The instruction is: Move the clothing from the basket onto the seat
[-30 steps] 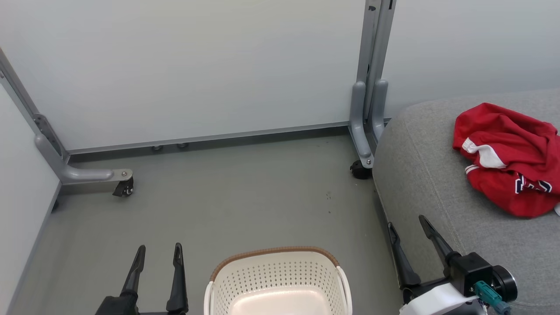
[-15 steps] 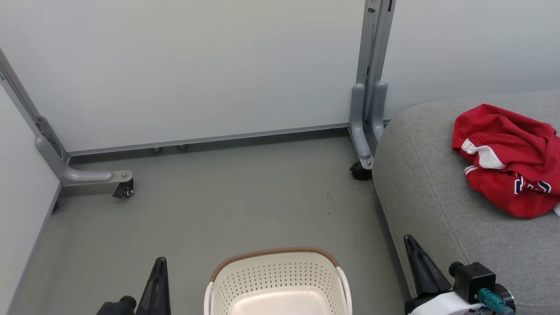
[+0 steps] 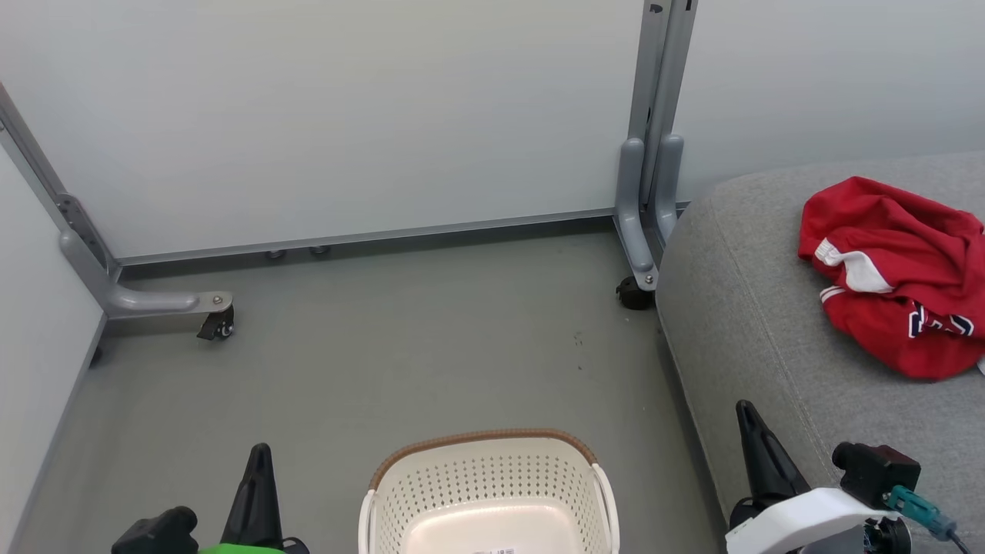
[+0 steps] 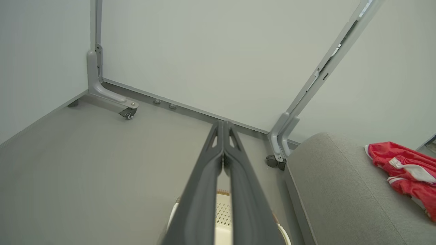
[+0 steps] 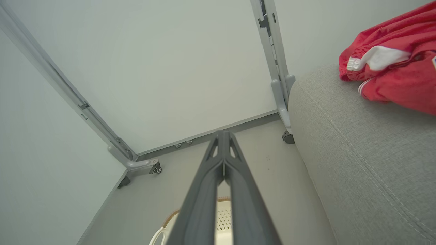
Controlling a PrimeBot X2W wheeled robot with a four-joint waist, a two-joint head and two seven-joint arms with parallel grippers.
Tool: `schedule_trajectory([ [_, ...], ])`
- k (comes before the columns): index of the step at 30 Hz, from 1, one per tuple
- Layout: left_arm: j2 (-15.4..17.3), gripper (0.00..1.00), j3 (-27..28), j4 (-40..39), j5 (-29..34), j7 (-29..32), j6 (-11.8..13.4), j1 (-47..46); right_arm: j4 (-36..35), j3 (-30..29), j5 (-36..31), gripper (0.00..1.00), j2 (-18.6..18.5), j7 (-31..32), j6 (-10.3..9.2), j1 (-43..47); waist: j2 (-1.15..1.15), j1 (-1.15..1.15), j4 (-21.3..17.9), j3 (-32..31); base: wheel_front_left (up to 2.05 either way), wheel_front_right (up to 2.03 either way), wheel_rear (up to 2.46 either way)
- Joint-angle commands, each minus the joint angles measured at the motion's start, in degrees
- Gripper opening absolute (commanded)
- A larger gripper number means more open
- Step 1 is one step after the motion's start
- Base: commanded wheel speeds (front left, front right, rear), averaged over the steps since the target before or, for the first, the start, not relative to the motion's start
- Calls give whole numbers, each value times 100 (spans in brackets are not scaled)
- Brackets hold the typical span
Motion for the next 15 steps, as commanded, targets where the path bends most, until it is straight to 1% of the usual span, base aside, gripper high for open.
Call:
schedule_trajectory([
  [1,25,0,50,-66,-251,44,-53,-227,-59,-49,270,0,-35,44,-1,-198,0,0,3,10,0,0,0],
  [15,34,0,236,43,-1444,354,-153,-465,-1,-196,1592,0,-77,311,-2,-366,0,0,22,96,0,0,0],
])
